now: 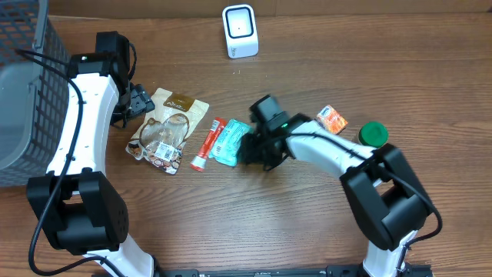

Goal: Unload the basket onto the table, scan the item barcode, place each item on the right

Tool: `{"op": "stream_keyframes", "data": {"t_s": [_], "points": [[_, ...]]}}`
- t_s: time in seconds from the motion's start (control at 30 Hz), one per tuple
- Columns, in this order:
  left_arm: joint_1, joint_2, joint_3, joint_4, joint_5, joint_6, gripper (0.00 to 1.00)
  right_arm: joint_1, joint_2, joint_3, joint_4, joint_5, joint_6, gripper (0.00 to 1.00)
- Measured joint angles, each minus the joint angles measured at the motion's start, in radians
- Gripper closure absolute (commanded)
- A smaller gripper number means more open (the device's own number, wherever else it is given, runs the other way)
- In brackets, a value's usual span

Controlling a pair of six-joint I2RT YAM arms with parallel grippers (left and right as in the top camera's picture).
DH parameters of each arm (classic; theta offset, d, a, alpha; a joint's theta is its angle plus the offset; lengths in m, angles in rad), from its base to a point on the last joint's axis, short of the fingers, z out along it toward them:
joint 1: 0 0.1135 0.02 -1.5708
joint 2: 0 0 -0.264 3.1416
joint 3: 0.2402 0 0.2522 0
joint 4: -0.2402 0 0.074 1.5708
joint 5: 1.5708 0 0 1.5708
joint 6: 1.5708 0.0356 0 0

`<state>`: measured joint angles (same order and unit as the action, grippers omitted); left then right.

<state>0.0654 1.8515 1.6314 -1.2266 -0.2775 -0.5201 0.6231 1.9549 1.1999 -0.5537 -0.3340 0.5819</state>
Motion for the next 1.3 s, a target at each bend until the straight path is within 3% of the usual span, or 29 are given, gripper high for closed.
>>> {"op": "stream_keyframes", "data": {"t_s": [0.17,0.4,0.57,0.97,1.3], "points": [[0.000,0.000,0.000,0.000,0.000,0.000,0.00,0.096,-0.003,0.002,-0.014,0.035,0.014,0.48],[0.000,0.000,0.000,0.000,0.000,0.000,0.00,0.068,-0.010,0.132,-0.223,0.092,0.018,0.47],[0.000,0.000,0.000,0.000,0.000,0.000,0.00,0.055,-0.051,0.255,-0.111,0.147,0.019,0.58],[0.000,0.000,0.000,0.000,0.000,0.000,0.00,0.057,-0.008,0.225,-0.012,0.294,0.017,0.59],[0.000,0.000,0.000,0.000,0.000,0.000,0.00,0.056,0.097,0.209,-0.109,0.298,0.021,0.59]]}}
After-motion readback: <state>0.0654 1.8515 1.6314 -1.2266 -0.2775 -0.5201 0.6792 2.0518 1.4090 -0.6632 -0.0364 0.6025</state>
